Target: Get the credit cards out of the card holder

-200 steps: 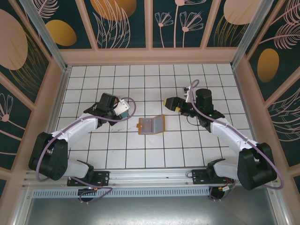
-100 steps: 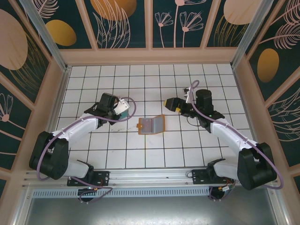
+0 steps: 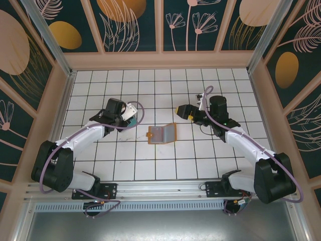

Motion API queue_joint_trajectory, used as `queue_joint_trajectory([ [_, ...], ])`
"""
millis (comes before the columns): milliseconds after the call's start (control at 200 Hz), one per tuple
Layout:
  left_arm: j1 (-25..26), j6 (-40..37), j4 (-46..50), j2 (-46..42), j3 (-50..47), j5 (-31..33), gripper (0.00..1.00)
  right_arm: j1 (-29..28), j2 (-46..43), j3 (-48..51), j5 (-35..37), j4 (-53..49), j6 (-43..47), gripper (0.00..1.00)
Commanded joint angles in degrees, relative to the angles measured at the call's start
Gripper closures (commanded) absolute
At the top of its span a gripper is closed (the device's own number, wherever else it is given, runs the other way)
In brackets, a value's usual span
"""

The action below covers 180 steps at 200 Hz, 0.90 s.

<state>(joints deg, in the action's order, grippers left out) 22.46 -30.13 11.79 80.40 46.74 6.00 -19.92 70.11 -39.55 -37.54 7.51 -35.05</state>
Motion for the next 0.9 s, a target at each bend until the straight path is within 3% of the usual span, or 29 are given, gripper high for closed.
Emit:
queue_joint_trajectory([
  [0, -0.49, 6.15, -3.07, -1.8, 4.14, -1.16, 0.38, 0.19, -0.19, 0.07, -0.22, 0.91, 0.0, 0.01],
  [90, -0.5, 10.11, -4.42, -2.5, 5.73, 0.29, 0.04, -0.62, 0.47, -0.67, 1.24, -0.79, 1.04, 0.01],
  [110, -0.53, 10.98, -4.57, -2.58, 6.0, 0.45, 0.02, -0.98, 0.66, -0.85, 1.67, -1.3, 1.34, 0.01],
  [385, -0.58, 27.87, -5.56, -4.31, 11.31, 8.03, 0.01, -6.71, 5.04, -4.89, 7.88, -5.71, 3.76, 0.01],
  [506, -0.53, 35.0, -0.81, -3.68, 15.24, 11.98, 0.01, -8.98, 7.24, -6.34, 10.29, -6.77, 4.02, 0.01],
  [691, -0.57, 42.28, 0.61, -6.65, 14.36, 2.79, 0.01, -11.1, 10.62, -8.56, 14.74, -9.66, 4.72, 0.02],
  [771, -0.57, 46.81, 0.76, -8.24, 12.86, -0.7, 0.04, -12.24, 11.76, -8.46, 16.1, -10.73, 4.81, 0.12],
  [896, -0.56, 54.13, -0.03, -10.1, 9.77, -8.72, 0.16, -12.76, 13.34, -7.6, 18.43, -12.79, 5.14, 0.35],
])
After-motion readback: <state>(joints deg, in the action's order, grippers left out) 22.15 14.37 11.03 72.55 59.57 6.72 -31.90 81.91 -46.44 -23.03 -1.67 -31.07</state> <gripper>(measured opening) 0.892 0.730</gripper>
